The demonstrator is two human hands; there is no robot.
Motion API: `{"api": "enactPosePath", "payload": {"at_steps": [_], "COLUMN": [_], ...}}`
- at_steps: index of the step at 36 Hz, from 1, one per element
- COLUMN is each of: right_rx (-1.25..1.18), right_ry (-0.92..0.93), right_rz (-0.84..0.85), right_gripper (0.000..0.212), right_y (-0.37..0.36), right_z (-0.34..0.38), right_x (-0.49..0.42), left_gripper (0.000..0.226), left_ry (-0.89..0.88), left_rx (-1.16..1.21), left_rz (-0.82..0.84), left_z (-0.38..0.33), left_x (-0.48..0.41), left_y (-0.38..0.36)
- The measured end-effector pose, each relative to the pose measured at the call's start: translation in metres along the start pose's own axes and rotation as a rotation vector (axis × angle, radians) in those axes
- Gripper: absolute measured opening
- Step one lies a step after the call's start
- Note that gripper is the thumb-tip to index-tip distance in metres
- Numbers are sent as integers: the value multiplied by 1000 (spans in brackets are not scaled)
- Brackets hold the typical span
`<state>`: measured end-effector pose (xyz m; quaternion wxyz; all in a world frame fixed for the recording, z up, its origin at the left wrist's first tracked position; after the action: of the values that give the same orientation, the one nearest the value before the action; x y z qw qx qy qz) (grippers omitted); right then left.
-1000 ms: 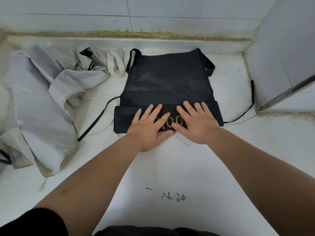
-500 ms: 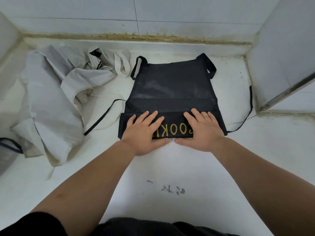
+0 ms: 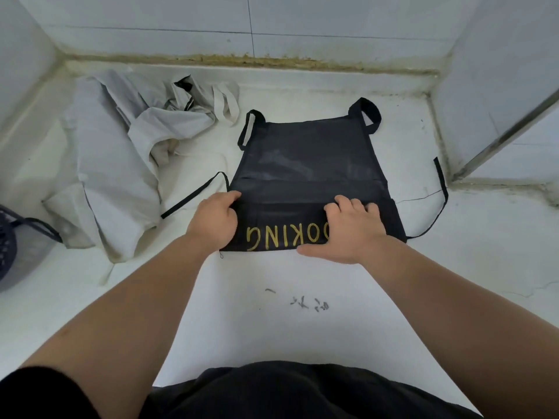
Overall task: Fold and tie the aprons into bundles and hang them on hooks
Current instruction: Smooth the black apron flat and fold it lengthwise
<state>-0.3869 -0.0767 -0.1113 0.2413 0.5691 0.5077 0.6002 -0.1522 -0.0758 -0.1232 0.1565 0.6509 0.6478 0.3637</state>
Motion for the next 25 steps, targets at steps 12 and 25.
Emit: {"api": "enactPosePath", "payload": {"at_steps": [12, 25], "right_rx": [-103, -206], "right_ry": [228, 66], "right_rz": [-38, 116], "right_gripper": [102, 46], "right_y": [14, 29], "right_z": [53, 72], "right_x": [-7, -30], "left_gripper": [57, 19], "left_ry": [-171, -342], "left_rx": [-294, -173], "left_rz": [167, 90], "left_z": [18, 17], "left_x": [-19, -22], "left_y": [25, 27]}}
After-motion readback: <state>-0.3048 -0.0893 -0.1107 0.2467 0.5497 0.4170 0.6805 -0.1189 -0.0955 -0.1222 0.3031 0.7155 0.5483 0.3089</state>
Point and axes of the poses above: each hand's wrist, its own x-axis away from the middle knuckle, its own y-axis out of the back of the hand, z = x × y, the point moved 4 cm from there along -x, towards the middle knuckle, and after that the axes turned 13 degrees about x, right-handed, at the moved point
